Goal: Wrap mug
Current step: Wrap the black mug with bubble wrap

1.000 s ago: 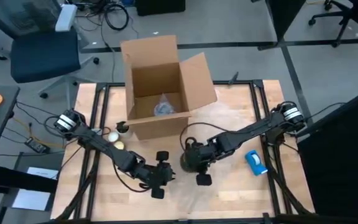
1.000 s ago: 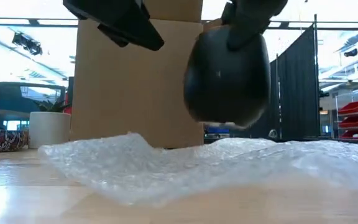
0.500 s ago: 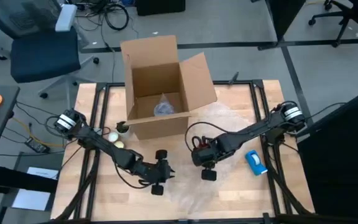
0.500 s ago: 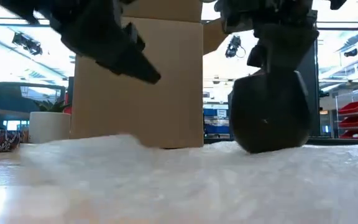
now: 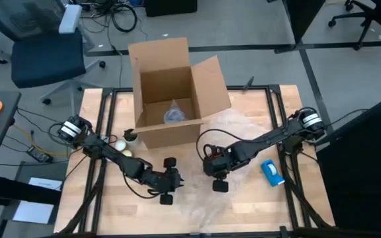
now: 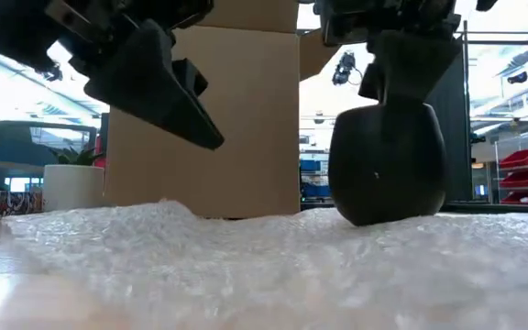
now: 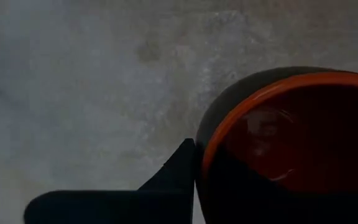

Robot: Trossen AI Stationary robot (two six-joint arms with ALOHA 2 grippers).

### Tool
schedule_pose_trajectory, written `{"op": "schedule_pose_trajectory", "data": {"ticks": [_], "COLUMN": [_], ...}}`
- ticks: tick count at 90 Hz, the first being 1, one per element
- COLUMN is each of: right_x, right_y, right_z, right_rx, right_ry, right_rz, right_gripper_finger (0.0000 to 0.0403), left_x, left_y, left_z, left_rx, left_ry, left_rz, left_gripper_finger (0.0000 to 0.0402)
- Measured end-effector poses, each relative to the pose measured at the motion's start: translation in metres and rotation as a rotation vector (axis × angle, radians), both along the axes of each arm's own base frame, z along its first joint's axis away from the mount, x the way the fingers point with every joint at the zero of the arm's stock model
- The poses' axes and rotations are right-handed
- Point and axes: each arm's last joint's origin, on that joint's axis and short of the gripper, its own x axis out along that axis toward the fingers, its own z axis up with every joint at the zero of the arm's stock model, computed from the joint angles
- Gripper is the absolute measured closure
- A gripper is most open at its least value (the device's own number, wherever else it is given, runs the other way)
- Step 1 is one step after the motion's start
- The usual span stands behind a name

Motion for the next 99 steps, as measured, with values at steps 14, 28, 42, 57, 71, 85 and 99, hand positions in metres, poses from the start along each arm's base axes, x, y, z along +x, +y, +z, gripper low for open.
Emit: {"op": "schedule_pose_trajectory", "data": {"ticks": [14,28,42,57,71,85,99], "right_x": [0.002,0.000,0.001,0.001,0.004,0.006,0.006], "right_y": [0.004,0.003,0.003,0.003,0.004,0.006,0.007], "right_z": [0.001,-0.003,-0.002,0.002,0.017,0.032,0.034], "right_rx": [0.015,0.020,0.025,0.057,0.064,0.071,0.075], "right_ry": [-0.031,-0.014,-0.019,-0.013,-0.050,-0.073,-0.075], "right_rz": [-0.001,-0.023,-0.022,-0.040,-0.045,-0.039,-0.041], "right_gripper_finger": [0.0403,0.0395,0.0368,0.0339,0.0324,0.0318,0.0317], "left_x": [-0.004,-0.009,-0.018,-0.040,-0.050,-0.055,-0.058], "left_y": [0.002,-0.001,-0.017,-0.031,-0.038,-0.033,-0.021], "left_z": [-0.001,0.015,0.029,0.024,0.024,0.014,-0.007], "left_rx": [0.034,0.056,0.065,0.147,0.189,0.222,0.188], "left_ry": [0.101,0.271,0.318,0.359,0.343,0.345,0.368], "left_rz": [-0.004,0.010,0.003,0.067,0.114,0.153,0.180], "left_gripper_finger": [0.0337,0.0337,0.0337,0.0337,0.0337,0.0337,0.0337]}}
